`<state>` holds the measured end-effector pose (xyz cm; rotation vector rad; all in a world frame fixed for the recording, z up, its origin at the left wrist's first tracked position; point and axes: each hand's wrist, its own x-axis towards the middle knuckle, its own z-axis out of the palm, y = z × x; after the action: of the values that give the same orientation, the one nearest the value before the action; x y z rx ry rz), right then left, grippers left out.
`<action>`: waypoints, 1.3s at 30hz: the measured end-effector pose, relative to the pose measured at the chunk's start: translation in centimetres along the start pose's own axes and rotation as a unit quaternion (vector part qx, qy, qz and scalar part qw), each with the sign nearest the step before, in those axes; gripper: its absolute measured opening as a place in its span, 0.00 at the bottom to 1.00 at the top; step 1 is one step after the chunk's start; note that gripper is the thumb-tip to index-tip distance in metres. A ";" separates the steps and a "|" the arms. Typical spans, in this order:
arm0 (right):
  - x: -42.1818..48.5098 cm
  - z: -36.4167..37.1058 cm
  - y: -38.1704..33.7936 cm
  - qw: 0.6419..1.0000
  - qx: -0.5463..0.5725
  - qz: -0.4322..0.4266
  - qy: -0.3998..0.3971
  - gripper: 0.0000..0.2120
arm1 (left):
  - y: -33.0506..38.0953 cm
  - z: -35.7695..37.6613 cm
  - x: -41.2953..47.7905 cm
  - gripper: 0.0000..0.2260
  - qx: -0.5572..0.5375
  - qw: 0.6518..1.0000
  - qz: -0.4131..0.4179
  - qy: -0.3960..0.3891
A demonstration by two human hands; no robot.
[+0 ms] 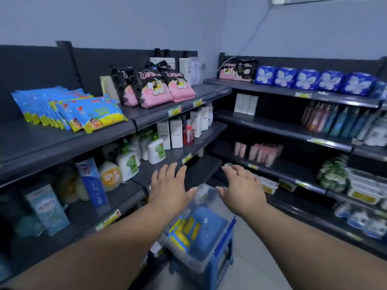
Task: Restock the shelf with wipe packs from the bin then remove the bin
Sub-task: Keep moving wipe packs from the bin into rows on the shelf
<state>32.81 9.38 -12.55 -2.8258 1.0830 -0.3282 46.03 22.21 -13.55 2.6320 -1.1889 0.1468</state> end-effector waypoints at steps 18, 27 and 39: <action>15.8 21.5 3.7 0.972 0.004 0.077 -0.220 0.29 | -9.1 21.6 17.7 0.32 -0.010 0.987 0.003 -0.159; 16.3 36.4 5.5 0.941 0.029 0.031 -0.335 0.31 | -11.1 35.7 14.2 0.31 -0.042 0.948 -0.060 -0.311; 19.4 47.8 9.9 0.932 0.053 0.015 -0.357 0.34 | -8.1 49.8 15.1 0.32 -0.058 0.941 -0.080 -0.323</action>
<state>51.62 -10.29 -57.50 -2.4712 0.8906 0.5884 61.56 3.14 -60.12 2.7292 -1.0854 -0.8502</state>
